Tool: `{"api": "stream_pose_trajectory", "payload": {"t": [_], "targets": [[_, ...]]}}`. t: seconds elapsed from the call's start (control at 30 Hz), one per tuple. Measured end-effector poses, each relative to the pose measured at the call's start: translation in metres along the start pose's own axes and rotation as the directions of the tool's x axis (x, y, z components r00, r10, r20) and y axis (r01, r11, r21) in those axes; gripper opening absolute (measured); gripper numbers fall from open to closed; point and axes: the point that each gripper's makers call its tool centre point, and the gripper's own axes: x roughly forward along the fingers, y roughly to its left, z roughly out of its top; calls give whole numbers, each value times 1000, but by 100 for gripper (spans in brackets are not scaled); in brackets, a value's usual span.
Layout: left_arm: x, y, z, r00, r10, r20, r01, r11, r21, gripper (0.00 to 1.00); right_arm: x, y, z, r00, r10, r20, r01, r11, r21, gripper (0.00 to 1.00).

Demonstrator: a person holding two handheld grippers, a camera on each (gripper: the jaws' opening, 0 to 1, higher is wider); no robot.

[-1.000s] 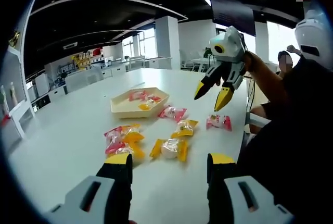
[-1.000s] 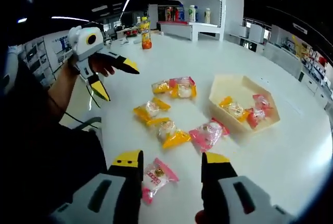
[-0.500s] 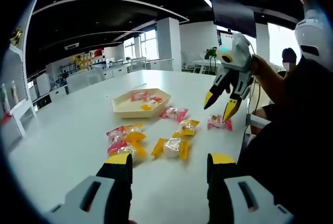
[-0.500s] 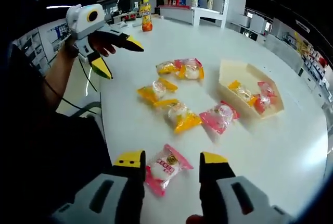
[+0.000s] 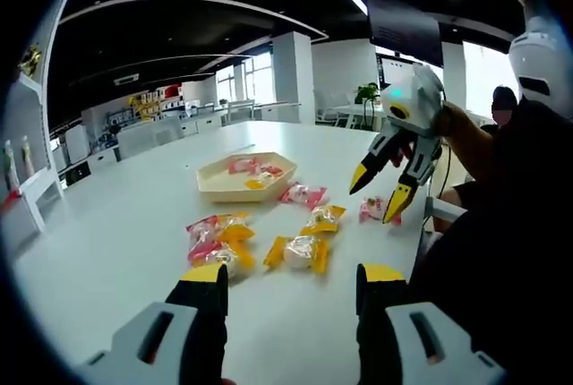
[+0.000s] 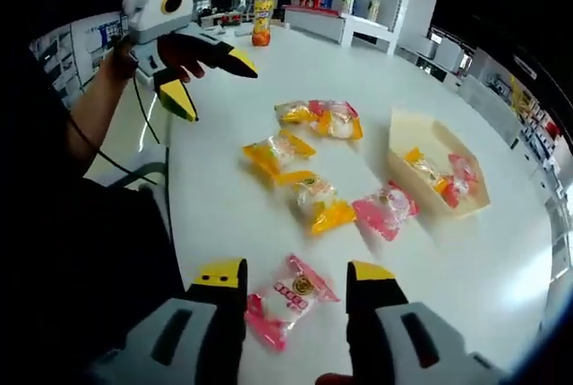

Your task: Pick up the marshmallows scattered on the table and place them into the bowl on the table

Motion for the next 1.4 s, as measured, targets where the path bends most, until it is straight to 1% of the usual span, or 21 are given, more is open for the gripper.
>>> {"api": "stream_pose_trajectory", "payload": {"t": [0.07,0.13,0.2,0.3,0.33,0.4,0.47,0.57,0.63,0.7,0.83,1.03,1.13,1.4], "targets": [[0,0,0,1000,-3,4,3,1000,1,57,2,0,-1,1000,-4,-10,4,1000,0,44],[1,-1,0,1000,-10,0,10,1000,1,57,6,4,4,1000,-16,-17,16,1000,-22,45],[2,1,3,1000,-1,2,1,1000,8,57,8,4,5,999,-34,-30,33,998,-51,44],[1,-1,10,1000,-4,24,4,1000,9,57,11,1,-2,998,-37,-50,34,998,-58,44],[2,-2,10,1000,-8,23,8,1000,12,57,11,1,-4,998,-35,-56,32,998,-60,44],[2,-3,7,1000,-11,2,11,1000,27,57,7,-1,-8,998,-32,-60,29,998,-59,43],[3,-1,6,1000,-5,1,5,1000,24,57,4,-4,-10,998,-32,-56,29,998,-53,43],[5,0,6,1000,-6,2,6,1000,14,57,1,-6,-19,996,-34,-82,29,998,-57,41],[6,-1,4,1000,-5,-5,5,1000,18,57,0,-9,-19,996,-41,-76,38,999,-35,39],[6,-3,5,1000,-9,-3,9,1000,18,57,-1,-7,-20,997,-24,-73,22,999,-37,37],[4,-4,6,1000,-9,4,8,1000,18,57,0,-4,-22,996,-5,-93,4,1000,-15,31],[-1,0,5,1000,1,1,-1,1000,21,57,2,-1,-22,995,20,-96,-19,1000,12,30],[-2,1,6,1000,6,6,-6,1000,20,57,4,-1,-23,994,23,-103,-23,1000,3,27],[-2,1,1,1000,5,0,-5,1000,16,57,4,0,-23,994,41,-99,-41,999,8,25]]}}
